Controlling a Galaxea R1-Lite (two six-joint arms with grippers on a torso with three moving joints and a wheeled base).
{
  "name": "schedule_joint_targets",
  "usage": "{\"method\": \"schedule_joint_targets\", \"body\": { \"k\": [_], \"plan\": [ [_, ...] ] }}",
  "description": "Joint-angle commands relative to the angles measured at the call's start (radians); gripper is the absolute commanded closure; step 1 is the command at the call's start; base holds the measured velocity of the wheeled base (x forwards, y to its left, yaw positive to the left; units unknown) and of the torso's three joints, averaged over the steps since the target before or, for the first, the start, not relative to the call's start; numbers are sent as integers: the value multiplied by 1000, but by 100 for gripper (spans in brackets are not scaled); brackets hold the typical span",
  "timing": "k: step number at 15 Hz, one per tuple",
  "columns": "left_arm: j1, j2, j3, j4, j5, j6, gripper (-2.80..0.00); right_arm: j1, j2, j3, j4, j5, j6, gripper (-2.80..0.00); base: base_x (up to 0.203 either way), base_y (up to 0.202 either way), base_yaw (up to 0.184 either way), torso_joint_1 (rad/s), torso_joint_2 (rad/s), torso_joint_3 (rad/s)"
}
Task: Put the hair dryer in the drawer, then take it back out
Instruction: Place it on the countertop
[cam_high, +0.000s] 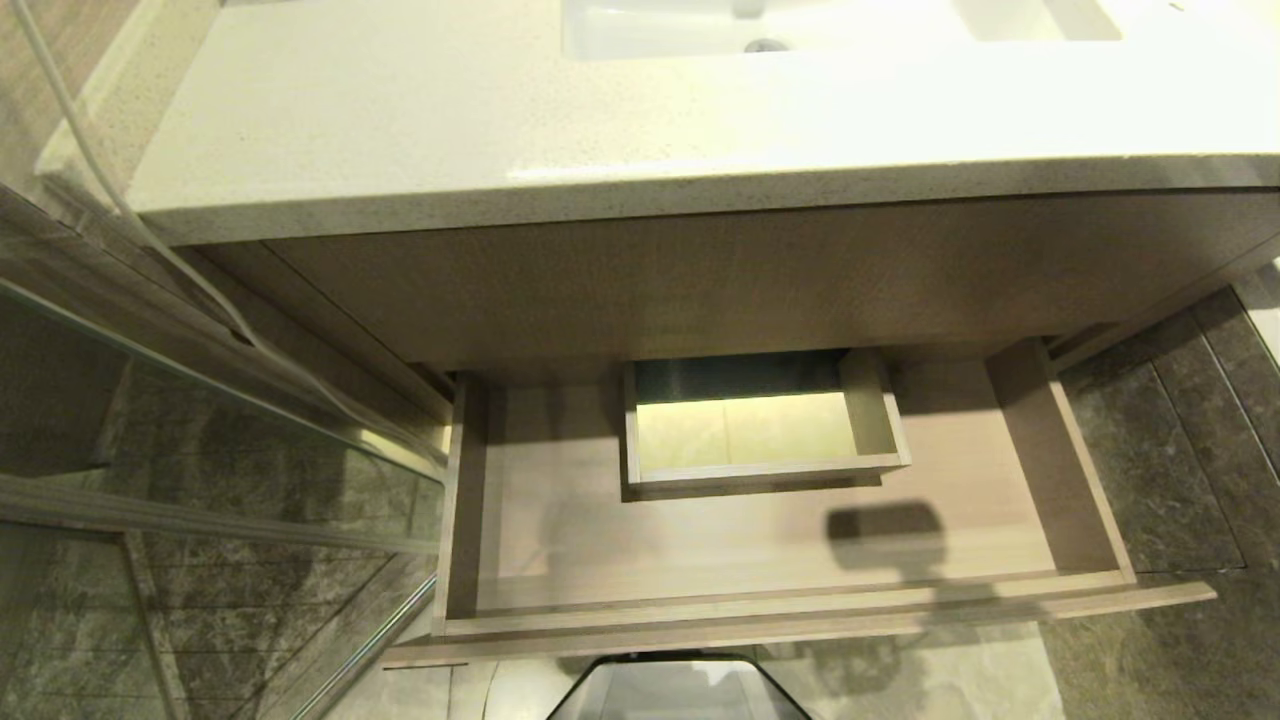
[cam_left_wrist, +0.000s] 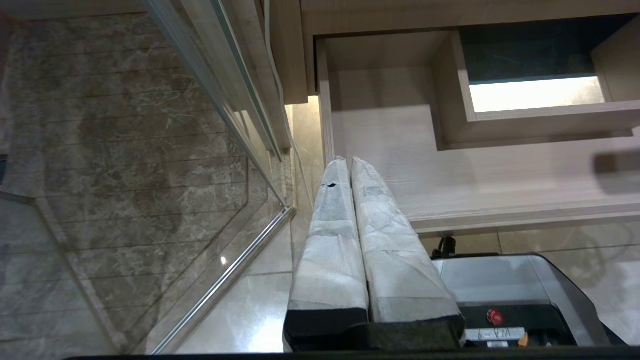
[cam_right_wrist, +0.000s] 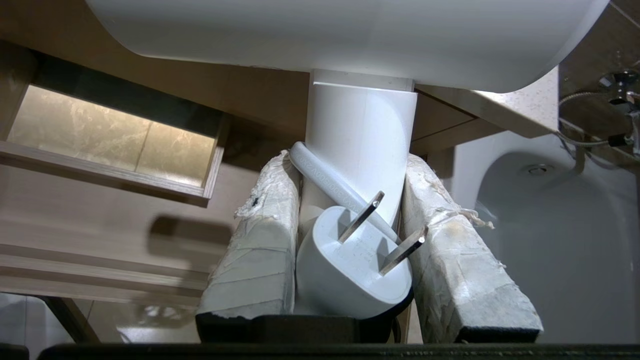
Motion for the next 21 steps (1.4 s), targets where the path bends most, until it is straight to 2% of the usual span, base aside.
{"method": "schedule_joint_targets", "body": {
  "k": [1,6,11,21],
  "plan": [
    [1,0,1,0,0,-1,0,-4,4,0,0,2,-3,0,0,0,0,306,-585,-286],
    [1,0,0,0,0,0,0,-12,10,0,-11,-1,-5,0,0,0,0,291,-557,-269],
    [1,0,1,0,0,1,0,-11,9,8,-11,-1,-8,0,0,0,0,42,-54,-16],
    [1,0,0,0,0,-1,0,-22,21,-1,-13,-1,-11,0,0,0,0,270,-33,233]
  ]
}}
